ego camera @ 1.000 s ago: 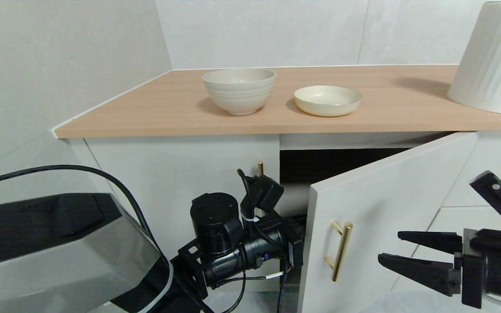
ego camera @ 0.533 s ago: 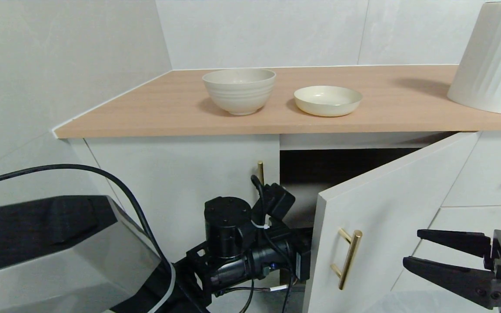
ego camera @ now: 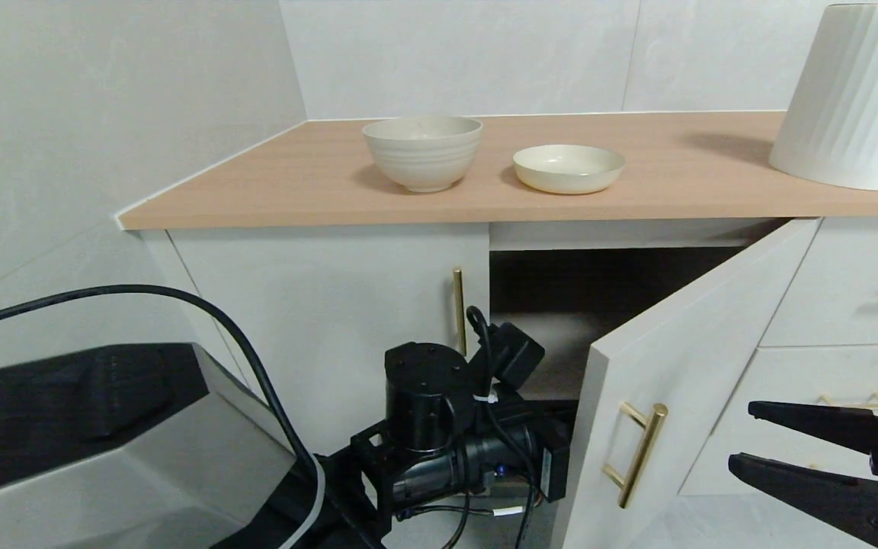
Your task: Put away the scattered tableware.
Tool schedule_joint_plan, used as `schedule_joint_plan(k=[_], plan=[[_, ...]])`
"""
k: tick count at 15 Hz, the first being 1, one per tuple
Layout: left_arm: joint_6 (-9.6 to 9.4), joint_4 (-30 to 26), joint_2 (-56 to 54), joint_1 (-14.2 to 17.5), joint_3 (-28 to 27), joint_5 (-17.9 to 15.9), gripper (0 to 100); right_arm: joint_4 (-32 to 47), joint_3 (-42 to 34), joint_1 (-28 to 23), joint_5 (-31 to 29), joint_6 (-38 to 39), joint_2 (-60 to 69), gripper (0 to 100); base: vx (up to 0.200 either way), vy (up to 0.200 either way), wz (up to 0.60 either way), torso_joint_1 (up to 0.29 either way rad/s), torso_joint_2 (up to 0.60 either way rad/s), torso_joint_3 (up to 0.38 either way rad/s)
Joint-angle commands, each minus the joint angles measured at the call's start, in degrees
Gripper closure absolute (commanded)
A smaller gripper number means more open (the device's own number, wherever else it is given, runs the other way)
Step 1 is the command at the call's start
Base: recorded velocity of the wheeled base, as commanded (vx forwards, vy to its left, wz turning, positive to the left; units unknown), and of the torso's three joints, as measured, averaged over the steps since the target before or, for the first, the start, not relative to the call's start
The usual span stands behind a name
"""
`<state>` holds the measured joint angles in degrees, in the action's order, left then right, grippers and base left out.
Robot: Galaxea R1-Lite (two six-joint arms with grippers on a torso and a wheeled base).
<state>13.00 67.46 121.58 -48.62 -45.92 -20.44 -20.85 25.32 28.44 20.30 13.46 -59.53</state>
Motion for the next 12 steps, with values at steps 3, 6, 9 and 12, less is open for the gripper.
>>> schedule_joint_plan(k=[3,6,9,12], plan=[[0.01,-0.9,2.1,-0.9,-2.6,0.4,100,-0.1,0.0,0.1,0.0,0.0,0.6,0,0.000,0.000,0.00,0.000,0.00,0.000],[0.01,-4.4,2.6,-1.0,-6.0,0.9,100,-0.1,0.3,0.0,0.0,0.0,1.4,0,0.000,0.000,0.00,0.000,0.00,0.000],[1.86,-7.1,1.2,-1.8,-7.1,0.9,100,-0.2,1.3,-0.4,0.0,0.0,2.3,0,0.000,0.000,0.00,0.000,0.00,0.000],[5.46,-10.8,-0.6,-2.6,-9.3,0.8,100,-0.1,2.5,-1.7,0.0,0.0,3.7,0,0.000,0.000,0.00,0.000,0.00,0.000]])
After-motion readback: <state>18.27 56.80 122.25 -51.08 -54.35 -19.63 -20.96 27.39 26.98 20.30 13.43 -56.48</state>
